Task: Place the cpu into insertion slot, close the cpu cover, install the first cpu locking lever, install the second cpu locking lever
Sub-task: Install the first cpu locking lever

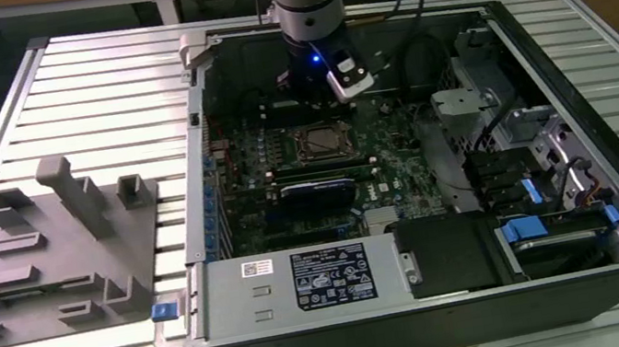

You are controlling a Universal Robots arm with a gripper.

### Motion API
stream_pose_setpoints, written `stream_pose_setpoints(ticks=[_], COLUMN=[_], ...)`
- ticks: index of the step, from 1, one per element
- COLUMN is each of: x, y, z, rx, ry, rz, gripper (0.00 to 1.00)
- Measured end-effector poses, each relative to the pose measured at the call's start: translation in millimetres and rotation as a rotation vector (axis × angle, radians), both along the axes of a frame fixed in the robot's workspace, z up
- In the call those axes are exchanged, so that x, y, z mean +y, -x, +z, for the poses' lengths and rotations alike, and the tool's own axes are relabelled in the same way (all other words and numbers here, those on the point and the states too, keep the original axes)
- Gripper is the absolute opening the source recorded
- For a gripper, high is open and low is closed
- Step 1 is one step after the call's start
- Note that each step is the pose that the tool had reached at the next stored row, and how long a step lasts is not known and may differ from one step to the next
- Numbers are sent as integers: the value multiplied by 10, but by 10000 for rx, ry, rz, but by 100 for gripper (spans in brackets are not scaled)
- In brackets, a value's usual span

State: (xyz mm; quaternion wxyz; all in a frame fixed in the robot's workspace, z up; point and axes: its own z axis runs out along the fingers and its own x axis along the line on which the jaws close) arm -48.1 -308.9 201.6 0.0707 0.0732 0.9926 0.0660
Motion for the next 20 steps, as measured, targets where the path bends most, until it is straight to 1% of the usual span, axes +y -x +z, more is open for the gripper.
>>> stream_pose_setpoints(ticks=[4,7,11,16,18,19,20], x=[2,6,10,21,21,21,20], y=[20,34,37,33,33,33,33], z=[0,0,-1,-4,-4,-4,-4], rx=[2,0,1,1,1,2,3], ry=[1,0,-12,-13,-16,-43,-119], rz=[-214,-255,-262,-531,-562,-563,-564], gripper=[11,11,11,11,11,11,11])
